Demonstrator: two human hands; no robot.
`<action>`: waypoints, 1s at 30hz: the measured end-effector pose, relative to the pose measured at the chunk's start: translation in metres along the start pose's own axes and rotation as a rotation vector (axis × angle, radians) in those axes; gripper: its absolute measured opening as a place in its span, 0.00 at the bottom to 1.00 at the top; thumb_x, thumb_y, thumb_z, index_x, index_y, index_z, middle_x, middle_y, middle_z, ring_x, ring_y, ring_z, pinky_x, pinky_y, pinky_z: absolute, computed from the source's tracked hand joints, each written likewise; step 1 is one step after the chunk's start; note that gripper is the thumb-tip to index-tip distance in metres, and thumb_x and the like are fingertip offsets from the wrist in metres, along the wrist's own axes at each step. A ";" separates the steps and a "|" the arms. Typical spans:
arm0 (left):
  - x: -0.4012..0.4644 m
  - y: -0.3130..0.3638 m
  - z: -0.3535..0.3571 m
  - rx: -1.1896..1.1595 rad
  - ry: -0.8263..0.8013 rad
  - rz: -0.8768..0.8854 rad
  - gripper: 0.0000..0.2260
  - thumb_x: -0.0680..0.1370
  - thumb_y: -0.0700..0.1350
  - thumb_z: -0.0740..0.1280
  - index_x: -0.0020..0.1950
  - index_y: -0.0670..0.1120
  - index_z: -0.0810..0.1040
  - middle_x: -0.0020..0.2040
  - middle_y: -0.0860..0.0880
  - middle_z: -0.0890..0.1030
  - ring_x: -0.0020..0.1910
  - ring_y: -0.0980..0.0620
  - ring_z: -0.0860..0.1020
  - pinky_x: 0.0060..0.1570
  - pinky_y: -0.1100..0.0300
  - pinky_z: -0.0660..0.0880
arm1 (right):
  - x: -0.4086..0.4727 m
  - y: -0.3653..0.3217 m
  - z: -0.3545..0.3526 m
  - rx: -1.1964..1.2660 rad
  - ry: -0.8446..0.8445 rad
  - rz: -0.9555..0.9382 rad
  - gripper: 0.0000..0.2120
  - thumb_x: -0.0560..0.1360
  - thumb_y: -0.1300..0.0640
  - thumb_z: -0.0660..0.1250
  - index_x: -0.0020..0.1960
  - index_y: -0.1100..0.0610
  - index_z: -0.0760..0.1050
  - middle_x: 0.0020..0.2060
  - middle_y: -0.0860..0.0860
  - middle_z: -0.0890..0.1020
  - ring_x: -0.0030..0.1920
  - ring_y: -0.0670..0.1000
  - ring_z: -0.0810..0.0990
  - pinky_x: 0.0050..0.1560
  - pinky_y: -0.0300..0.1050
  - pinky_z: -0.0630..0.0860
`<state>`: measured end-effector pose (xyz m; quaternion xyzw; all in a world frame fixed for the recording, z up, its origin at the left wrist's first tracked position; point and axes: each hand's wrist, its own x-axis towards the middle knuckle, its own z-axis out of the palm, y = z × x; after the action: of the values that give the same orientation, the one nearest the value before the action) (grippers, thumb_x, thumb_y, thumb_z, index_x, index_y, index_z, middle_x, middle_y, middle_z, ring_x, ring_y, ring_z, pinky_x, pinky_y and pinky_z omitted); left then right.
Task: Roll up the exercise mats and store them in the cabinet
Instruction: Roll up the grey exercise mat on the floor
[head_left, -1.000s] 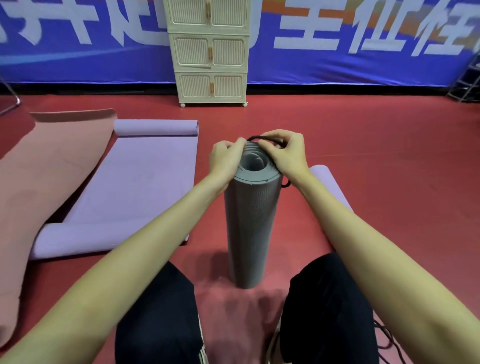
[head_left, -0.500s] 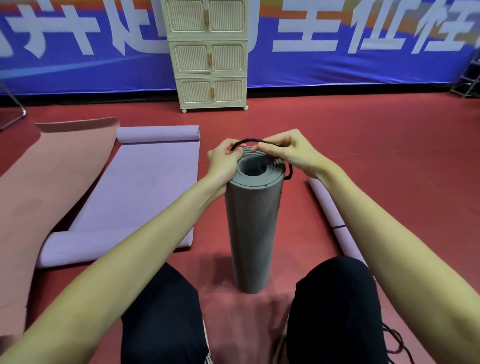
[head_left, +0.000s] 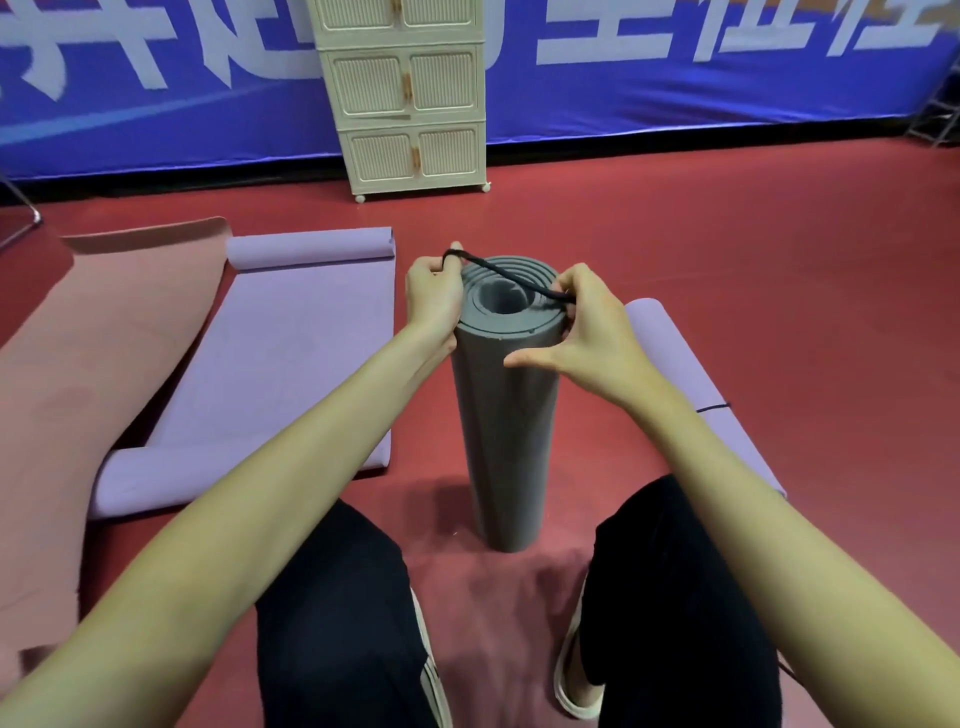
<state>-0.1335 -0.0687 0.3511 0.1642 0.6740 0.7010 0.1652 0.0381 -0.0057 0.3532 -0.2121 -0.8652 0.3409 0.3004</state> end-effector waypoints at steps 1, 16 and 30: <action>-0.001 0.001 -0.001 0.001 -0.017 -0.001 0.15 0.80 0.53 0.64 0.36 0.48 0.70 0.32 0.51 0.72 0.34 0.52 0.71 0.37 0.57 0.69 | 0.002 0.000 -0.001 -0.043 0.015 -0.008 0.33 0.55 0.50 0.84 0.47 0.55 0.65 0.44 0.49 0.71 0.39 0.44 0.68 0.38 0.34 0.63; -0.010 0.004 -0.036 -0.336 -0.418 -0.181 0.23 0.63 0.41 0.64 0.55 0.35 0.79 0.40 0.46 0.78 0.34 0.54 0.71 0.28 0.66 0.68 | -0.025 0.015 0.028 -0.309 0.318 -0.309 0.10 0.72 0.59 0.72 0.41 0.60 0.70 0.44 0.55 0.67 0.43 0.57 0.69 0.35 0.50 0.73; -0.009 -0.013 -0.041 -0.436 -0.448 -0.138 0.29 0.65 0.35 0.58 0.66 0.29 0.72 0.39 0.45 0.74 0.19 0.58 0.65 0.26 0.71 0.69 | -0.021 0.022 0.017 -0.354 0.175 -0.436 0.07 0.72 0.65 0.68 0.40 0.60 0.70 0.46 0.56 0.66 0.46 0.57 0.66 0.46 0.43 0.65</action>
<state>-0.1442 -0.1084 0.3370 0.2293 0.4641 0.7626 0.3880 0.0456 -0.0107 0.3195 -0.0990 -0.9072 0.0926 0.3983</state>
